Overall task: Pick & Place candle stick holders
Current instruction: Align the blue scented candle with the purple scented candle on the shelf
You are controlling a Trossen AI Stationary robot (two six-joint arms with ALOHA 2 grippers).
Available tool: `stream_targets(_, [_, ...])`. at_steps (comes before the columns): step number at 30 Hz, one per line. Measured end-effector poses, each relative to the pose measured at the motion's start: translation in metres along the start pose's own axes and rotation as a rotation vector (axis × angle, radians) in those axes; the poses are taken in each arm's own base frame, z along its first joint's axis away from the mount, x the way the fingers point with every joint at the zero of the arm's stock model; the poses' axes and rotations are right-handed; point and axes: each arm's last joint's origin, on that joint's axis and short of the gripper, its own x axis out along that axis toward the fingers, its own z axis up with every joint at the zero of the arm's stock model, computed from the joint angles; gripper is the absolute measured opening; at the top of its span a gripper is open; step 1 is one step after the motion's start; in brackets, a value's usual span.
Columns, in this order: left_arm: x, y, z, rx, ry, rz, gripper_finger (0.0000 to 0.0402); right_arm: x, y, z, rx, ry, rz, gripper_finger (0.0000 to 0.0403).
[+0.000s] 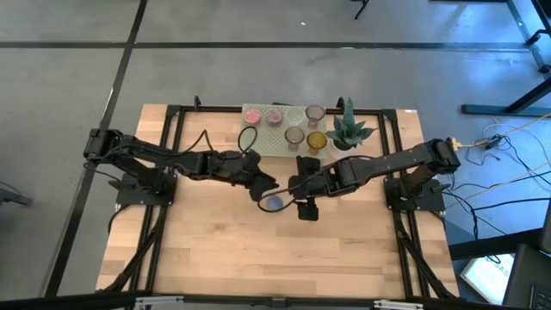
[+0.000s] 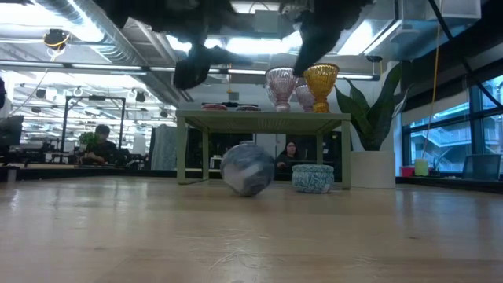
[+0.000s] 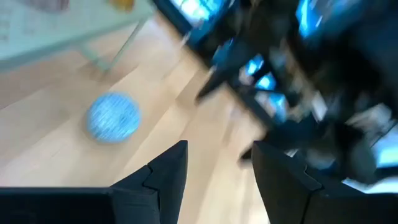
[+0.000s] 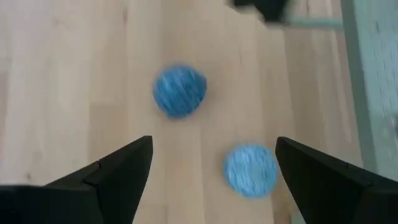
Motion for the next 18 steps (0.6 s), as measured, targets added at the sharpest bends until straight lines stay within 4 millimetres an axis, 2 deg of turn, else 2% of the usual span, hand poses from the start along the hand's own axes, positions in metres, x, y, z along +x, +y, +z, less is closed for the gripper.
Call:
stream_targets(4, [-0.001, 0.012, -0.01, 0.2, 0.162, 0.055, 0.0167, -0.002, 0.003, -0.009, -0.002, 0.072, -0.046, 0.0343])
stream_targets(7, [0.005, 0.017, -0.02, 0.313, 0.22, 0.092, 0.0167, -0.003, 0.007, -0.01, 0.007, 0.077, -0.046, 0.0343])
stream_targets(12, [0.014, 0.013, -0.039, 0.532, 0.307, 0.017, 0.018, -0.005, 0.014, -0.011, 0.028, 0.066, -0.039, 0.0343])
stream_targets(18, [0.022, 0.025, -0.058, 0.606, 0.398, 0.114, 0.0222, -0.006, 0.017, -0.012, 0.02, 0.064, -0.033, 0.0343])
